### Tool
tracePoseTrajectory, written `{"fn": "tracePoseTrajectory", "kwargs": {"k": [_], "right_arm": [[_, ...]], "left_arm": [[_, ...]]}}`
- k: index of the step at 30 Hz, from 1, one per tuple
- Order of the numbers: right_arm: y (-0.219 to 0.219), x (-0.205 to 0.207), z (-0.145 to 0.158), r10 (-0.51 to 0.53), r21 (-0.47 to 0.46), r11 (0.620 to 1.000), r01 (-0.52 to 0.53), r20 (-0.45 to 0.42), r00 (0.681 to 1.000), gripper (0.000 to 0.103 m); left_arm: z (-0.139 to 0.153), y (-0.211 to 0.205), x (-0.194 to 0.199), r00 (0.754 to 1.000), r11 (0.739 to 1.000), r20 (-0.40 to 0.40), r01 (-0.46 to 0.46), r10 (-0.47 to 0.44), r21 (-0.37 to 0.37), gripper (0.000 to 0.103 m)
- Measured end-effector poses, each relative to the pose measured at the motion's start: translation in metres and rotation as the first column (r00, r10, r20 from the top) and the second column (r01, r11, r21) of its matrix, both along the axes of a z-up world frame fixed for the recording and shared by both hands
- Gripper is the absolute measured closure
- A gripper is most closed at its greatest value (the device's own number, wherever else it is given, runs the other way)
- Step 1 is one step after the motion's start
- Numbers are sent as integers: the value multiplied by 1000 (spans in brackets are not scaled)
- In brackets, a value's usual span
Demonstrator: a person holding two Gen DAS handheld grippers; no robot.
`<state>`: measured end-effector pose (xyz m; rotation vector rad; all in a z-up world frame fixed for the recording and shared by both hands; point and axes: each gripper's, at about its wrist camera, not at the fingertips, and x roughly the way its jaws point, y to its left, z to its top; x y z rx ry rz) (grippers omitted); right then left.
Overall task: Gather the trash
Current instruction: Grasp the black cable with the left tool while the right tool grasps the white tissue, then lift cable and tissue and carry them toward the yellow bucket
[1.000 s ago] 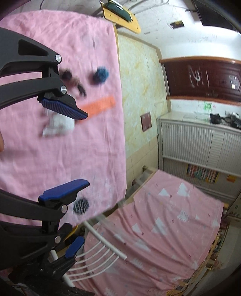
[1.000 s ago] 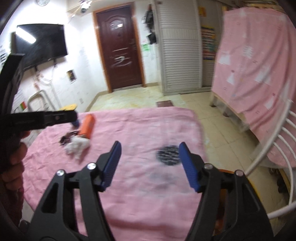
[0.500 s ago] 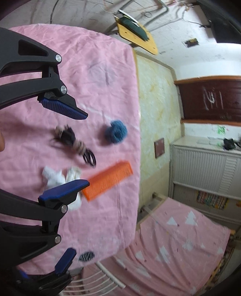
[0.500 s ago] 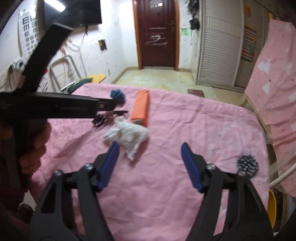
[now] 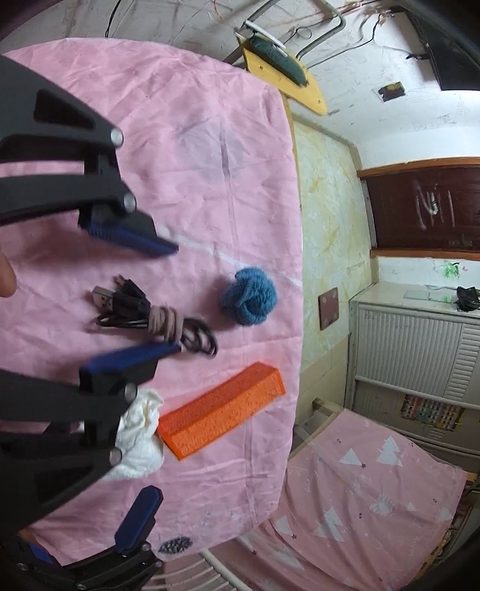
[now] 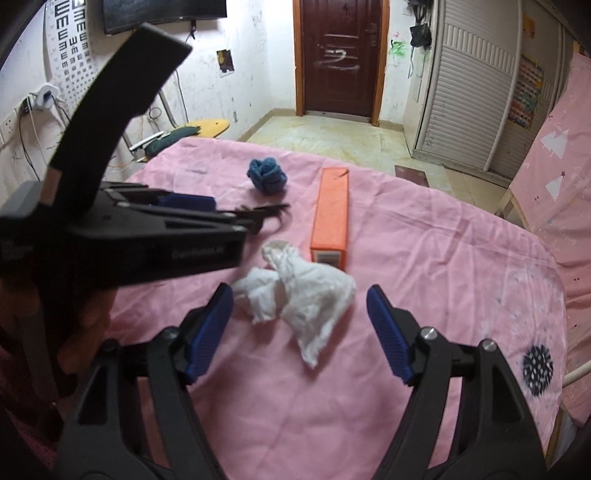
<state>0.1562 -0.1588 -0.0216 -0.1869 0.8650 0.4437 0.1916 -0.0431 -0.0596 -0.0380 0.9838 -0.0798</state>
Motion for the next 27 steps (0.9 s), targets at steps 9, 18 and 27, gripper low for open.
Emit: {"fn": "tracePoseTrajectory", "kwargs": {"k": [9,18,27], "right_arm": [[2,21,-14,-14,16,1000,15,-58,998,31],[-4,13,-8,-10,44,999,12,-39,999,75],[-24,-19,21,-18,100,995,14,47,999,76]], "left_arm": [[0,5,3,1000,1000,7,-17,17,-11,92],[6,16,-4,1000,999,15,-27,27,-24,94],[34,16,-30,997,999,73,-35,37,-24,94]]}}
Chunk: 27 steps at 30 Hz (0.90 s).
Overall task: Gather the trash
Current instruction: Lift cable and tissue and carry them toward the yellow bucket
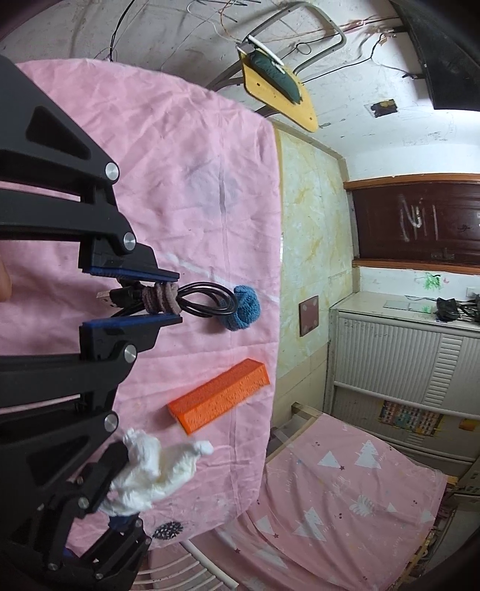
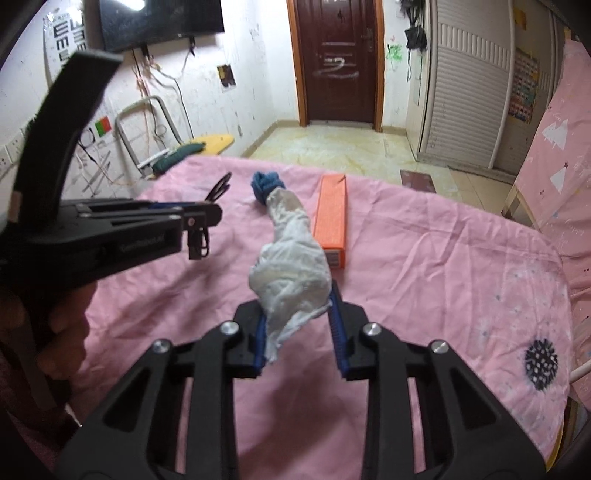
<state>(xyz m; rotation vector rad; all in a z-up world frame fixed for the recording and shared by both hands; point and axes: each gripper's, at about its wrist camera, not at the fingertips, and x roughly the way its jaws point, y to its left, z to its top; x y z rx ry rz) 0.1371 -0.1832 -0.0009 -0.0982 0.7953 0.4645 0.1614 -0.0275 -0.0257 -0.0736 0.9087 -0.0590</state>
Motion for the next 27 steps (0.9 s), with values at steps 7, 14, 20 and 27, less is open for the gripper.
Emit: {"fn": "tracePoseTrajectory", "kwargs": {"k": [7,14,20,27], "right_arm": [[-27,-23,16,-51,31,998,49,62,997,76],[-85,-50,30,-164,69,985,157,118,979,76],[-149,-77,37,-292,74,956,284,149,945,76],[-210,-106,42,-413,97,910,402,167,895,76]], "left_arm": [[37,-16,-25,997,1000,75,19,-20,10,94],[67,-69,-50,985,995,142,90,-94,35,94],[78,-122,-66,969,984,173,171,-176,43,94],[83,-182,-80,948,966,187,245,-256,78,93]]}}
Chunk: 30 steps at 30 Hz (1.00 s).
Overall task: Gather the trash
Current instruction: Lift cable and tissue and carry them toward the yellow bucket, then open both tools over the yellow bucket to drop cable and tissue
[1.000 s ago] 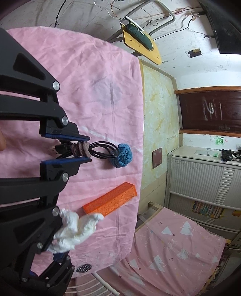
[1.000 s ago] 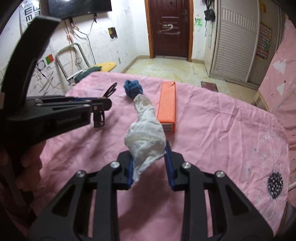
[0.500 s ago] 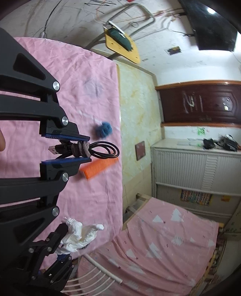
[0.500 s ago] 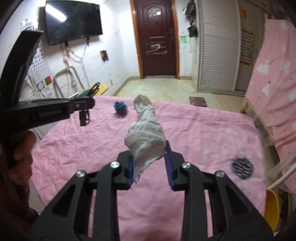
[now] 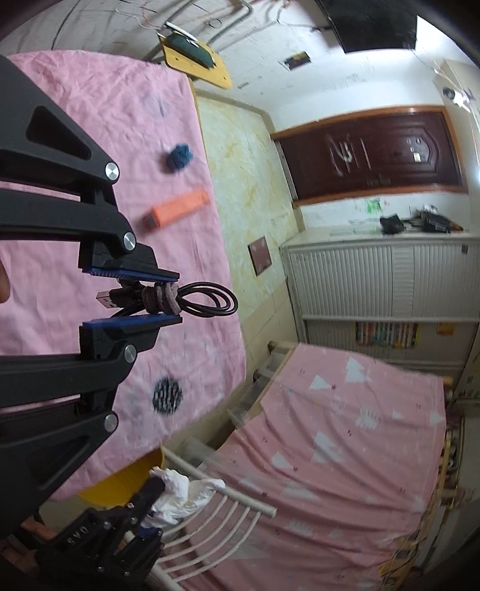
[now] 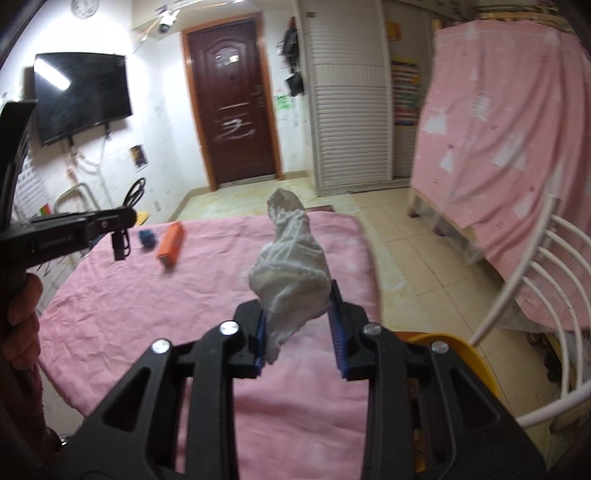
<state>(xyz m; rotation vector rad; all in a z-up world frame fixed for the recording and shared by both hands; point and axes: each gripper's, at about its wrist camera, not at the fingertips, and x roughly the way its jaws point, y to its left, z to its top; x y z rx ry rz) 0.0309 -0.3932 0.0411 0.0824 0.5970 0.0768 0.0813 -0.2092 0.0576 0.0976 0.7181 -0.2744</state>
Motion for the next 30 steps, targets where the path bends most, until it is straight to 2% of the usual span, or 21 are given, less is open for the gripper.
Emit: {"fn": "tracePoseTrajectory", "kwargs": {"k": [7,13,15,17,24,30], "right_arm": [[-45,-21,-7,-99,-14,995,99,-8,995,76],[-82,-29,-23,-146,10,989,146,-43,988,76],[-94,-30,-29,-162,16,986,163,-62,985,68],[-103,-32,-34,-174,30,984,176,-70,982,50],[-133,-38,-38,-221,85,970,226,-68,973,47],[-152,-46,-37,-256,122,958,261,-56,965,47]], "left_arm": [[1,-59,-14,995,995,-16,99,-99,1,93],[-6,-104,-20,982,985,-70,173,-173,-14,93],[-9,-122,-20,976,980,-89,197,-199,-23,93],[-13,-141,-21,968,974,-107,224,-227,-34,94],[-35,-199,-11,929,951,-203,301,-310,-75,94],[-50,-231,-12,911,942,-240,330,-336,-65,93]]}}
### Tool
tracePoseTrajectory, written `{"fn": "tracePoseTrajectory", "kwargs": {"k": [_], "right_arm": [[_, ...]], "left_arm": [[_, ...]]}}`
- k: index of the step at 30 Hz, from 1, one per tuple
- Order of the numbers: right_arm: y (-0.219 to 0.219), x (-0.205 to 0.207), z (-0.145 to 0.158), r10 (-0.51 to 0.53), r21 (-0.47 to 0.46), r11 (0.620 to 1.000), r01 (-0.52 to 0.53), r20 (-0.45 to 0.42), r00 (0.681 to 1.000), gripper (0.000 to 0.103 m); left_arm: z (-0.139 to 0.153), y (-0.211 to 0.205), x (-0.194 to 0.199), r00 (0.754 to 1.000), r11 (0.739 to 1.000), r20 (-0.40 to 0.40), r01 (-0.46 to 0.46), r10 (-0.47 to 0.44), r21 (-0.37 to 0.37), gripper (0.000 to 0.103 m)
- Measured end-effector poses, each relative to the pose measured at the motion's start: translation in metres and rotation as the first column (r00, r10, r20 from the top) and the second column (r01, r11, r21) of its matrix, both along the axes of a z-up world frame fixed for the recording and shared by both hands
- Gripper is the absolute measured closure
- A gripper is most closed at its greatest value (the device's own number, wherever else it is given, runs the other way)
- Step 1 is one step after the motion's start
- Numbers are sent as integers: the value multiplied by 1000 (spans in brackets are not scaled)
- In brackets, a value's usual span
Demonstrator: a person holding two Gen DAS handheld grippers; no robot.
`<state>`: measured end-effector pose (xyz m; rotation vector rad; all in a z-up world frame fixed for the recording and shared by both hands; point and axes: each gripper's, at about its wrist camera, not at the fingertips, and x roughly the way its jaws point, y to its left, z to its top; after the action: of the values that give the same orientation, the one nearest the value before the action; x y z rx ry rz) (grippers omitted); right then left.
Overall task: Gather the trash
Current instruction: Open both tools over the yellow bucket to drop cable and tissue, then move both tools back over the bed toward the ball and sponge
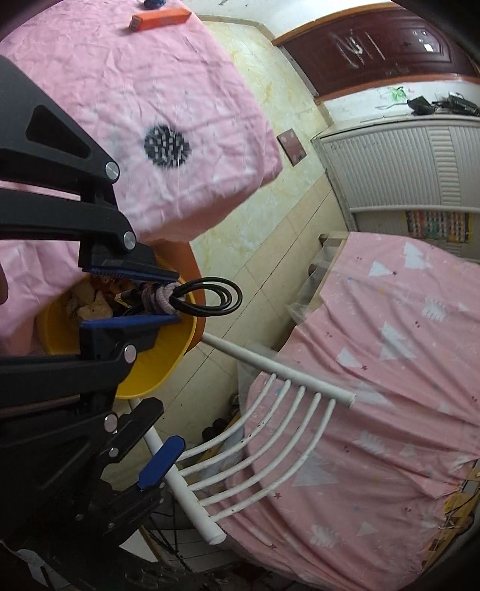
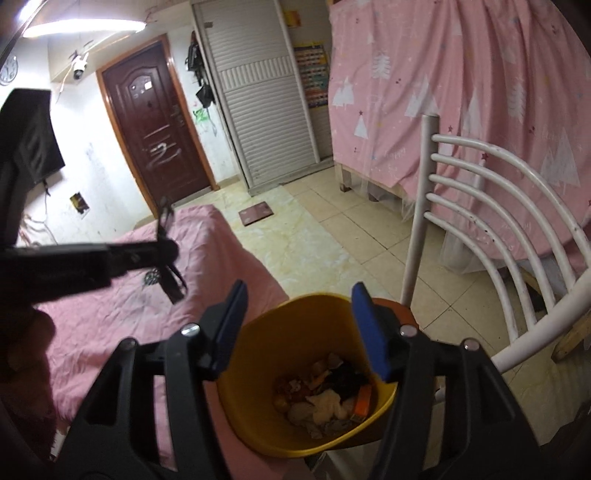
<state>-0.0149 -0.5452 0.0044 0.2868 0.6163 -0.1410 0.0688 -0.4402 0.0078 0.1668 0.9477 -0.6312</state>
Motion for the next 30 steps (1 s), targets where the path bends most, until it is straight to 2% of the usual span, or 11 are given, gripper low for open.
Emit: {"fn": "tracePoseTrajectory", "kwargs": {"k": [6,13,17,23,30], "right_arm": [[-6,-3,4,-14,10,1000,13,17,1000,42],[7,2,7,36,35,999,-37,47,998,41],[32,12,8,104,48,993,-106,55,993,40],[89,41,10,218,15,976,-218,31,976,34],[147,76,17,320,-23,947,-320,7,947,34]], "left_arm": [[-5,-8,2,998,1000,-59,12,-13,-18,89],[1,16,5,999,999,-51,-19,17,-28,79],[11,47,14,998,997,-21,-60,59,-44,73],[23,106,30,988,988,24,-148,149,-50,66],[34,194,50,951,954,80,-294,298,-57,52]]}}
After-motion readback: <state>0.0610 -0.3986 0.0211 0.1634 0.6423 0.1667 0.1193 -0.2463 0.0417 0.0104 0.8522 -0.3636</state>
